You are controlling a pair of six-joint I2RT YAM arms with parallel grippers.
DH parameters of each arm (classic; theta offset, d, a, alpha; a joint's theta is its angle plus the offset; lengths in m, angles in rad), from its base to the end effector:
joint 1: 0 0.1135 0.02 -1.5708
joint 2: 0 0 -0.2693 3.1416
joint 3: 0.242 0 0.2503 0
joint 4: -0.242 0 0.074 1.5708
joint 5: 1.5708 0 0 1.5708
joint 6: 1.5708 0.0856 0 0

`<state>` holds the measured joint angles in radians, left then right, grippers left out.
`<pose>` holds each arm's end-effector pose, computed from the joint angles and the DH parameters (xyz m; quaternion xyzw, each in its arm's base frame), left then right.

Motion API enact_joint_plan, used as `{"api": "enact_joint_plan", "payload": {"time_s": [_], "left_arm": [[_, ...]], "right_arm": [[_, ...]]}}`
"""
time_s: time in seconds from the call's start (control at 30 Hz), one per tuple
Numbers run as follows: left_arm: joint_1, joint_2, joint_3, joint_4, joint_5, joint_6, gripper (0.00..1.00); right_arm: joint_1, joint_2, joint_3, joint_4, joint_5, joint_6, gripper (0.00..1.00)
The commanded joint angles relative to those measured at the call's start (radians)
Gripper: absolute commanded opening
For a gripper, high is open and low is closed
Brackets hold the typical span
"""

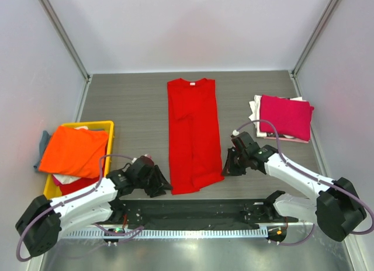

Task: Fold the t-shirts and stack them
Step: Fold the tshirt

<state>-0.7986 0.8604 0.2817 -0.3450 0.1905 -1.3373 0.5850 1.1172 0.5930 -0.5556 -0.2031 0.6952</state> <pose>0.1111 -0.1373 0.1089 -0.2220 0.9178 -0.3208 0.0735 0.1712 0.1341 0.1467 0.0286 0.9649 0.2233 0.1352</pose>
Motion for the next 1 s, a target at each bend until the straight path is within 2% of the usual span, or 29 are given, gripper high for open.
{"api": "enact_joint_plan", "payload": {"time_s": [0.0,0.17,0.5,0.6,0.63,0.7,0.83,0.97], "left_arm": [[-0.016,0.042,0.011,0.032,-0.052,-0.008,0.44],[-0.021,0.048,-0.012,0.089,-0.095,-0.028,0.42],[-0.059,0.163,0.008,0.173,-0.092,-0.037,0.39],[-0.071,0.189,0.005,0.198,-0.089,-0.043,0.26],[-0.074,0.187,0.005,0.201,-0.088,-0.043,0.09],[-0.071,0.152,0.005,0.199,-0.098,-0.045,0.00],[-0.027,0.072,0.029,0.186,-0.077,-0.048,0.00],[0.102,0.040,0.122,0.089,-0.008,0.036,0.00]], "right_arm": [[0.001,-0.043,-0.015,0.025,-0.025,0.017,0.01],[0.001,-0.057,-0.032,0.026,-0.028,0.023,0.01],[0.003,-0.086,-0.047,0.029,-0.045,0.038,0.01],[0.003,-0.094,-0.050,0.029,-0.048,0.041,0.01],[0.004,-0.096,-0.051,0.031,-0.050,0.043,0.01],[0.003,-0.099,-0.048,0.029,-0.050,0.043,0.01],[0.003,-0.115,-0.013,0.022,-0.021,0.044,0.01],[0.001,-0.116,0.066,0.013,0.005,0.044,0.01]]}}
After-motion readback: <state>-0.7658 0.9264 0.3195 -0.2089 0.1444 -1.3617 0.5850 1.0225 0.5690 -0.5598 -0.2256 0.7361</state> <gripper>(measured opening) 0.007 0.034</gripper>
